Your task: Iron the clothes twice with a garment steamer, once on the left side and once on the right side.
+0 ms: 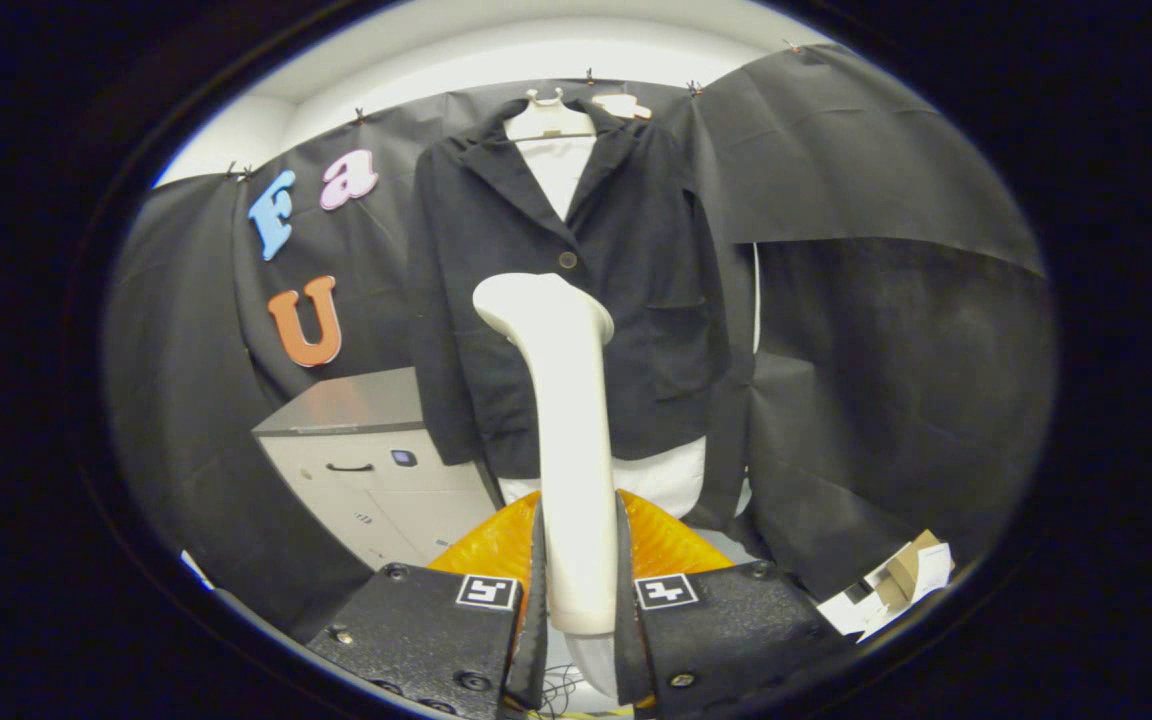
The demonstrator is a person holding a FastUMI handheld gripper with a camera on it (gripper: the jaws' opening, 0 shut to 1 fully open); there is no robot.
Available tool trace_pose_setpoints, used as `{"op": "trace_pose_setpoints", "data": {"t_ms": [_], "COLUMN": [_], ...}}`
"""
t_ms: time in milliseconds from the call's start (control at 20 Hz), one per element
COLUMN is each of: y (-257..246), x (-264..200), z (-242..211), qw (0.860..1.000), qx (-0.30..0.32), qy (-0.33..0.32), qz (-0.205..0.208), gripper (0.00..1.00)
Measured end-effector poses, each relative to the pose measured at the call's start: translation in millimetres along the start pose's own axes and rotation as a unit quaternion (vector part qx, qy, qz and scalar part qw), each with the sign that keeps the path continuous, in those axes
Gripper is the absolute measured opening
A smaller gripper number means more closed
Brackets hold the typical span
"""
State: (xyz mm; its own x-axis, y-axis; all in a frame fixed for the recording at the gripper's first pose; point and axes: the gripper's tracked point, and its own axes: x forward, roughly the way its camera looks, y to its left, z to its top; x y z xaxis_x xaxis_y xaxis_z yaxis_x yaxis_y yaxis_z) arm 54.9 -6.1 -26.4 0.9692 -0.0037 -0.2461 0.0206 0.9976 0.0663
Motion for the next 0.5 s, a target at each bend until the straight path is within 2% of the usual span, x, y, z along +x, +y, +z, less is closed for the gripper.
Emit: {"op": "trace_pose_setpoints", "data": {"t_ms": [500], "y": [72.0], "x": [-65.1], "z": [-17.1], "qw": [0.999], "qx": [-0.019], "qy": [-0.019], "qz": [0.030], "gripper": [0.30]}}
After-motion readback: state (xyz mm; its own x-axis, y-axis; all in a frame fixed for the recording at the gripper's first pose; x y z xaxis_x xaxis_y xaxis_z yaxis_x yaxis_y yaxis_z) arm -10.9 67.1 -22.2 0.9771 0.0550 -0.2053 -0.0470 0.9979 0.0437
